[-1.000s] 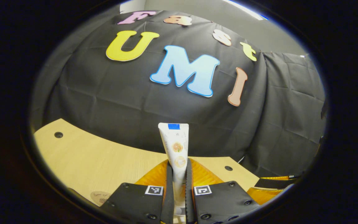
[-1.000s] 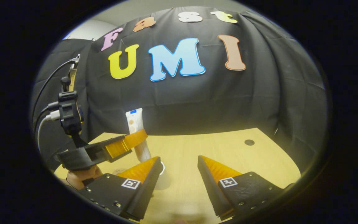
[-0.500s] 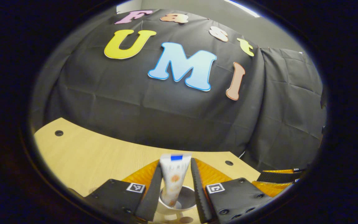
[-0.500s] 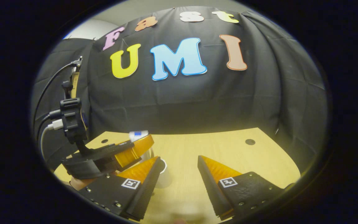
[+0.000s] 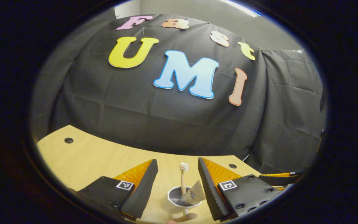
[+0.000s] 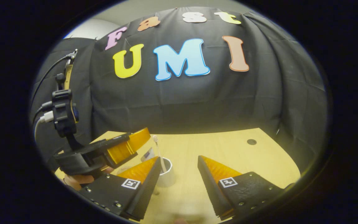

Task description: Put the toothbrush and toothpaste on the desktop into the cup, then pick up the cup and place it on the coaster on the desktop.

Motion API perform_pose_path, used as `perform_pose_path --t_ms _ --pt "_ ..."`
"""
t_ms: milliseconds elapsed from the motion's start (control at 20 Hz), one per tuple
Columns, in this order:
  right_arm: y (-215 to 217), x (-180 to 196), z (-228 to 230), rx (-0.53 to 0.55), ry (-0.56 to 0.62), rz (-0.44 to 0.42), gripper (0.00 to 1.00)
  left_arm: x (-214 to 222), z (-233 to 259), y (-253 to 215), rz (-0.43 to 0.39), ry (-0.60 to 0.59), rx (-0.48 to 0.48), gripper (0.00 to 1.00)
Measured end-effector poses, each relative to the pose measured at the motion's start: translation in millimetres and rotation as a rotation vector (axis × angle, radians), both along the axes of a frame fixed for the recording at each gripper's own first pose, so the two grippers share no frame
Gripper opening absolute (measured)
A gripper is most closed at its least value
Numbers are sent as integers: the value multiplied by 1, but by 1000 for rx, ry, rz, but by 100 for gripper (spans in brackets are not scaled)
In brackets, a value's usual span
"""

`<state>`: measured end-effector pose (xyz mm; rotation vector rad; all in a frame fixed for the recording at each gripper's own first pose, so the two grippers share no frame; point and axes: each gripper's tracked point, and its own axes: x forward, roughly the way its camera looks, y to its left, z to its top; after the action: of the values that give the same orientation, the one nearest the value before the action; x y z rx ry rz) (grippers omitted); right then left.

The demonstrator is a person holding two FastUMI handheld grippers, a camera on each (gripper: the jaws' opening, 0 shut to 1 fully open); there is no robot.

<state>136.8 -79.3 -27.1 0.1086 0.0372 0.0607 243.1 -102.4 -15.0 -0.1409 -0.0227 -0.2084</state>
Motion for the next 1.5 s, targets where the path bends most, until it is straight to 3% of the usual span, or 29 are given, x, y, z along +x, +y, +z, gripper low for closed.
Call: perform_pose_path --t_ms 600,850,900,1100,1150,1200,1500 --pt "48 3 -21 -75 128 32 77 -43 24 45 75 -21 70 83" --pt "59 12 -43 -71 273 24 78 -57 22 69 114 1 97 83" --pt "61 13 -45 -64 303 21 78 -60 22 74 119 4 103 89" --pt "64 19 -52 -35 402 -2 77 -65 20 88 131 11 109 84" --pt "65 22 -56 -31 431 -10 78 -66 18 91 131 19 108 78" --pt "67 25 -60 -23 458 -10 77 -66 15 93 129 26 107 84" --pt "77 37 -80 -11 628 -30 79 -64 15 99 114 32 113 84"
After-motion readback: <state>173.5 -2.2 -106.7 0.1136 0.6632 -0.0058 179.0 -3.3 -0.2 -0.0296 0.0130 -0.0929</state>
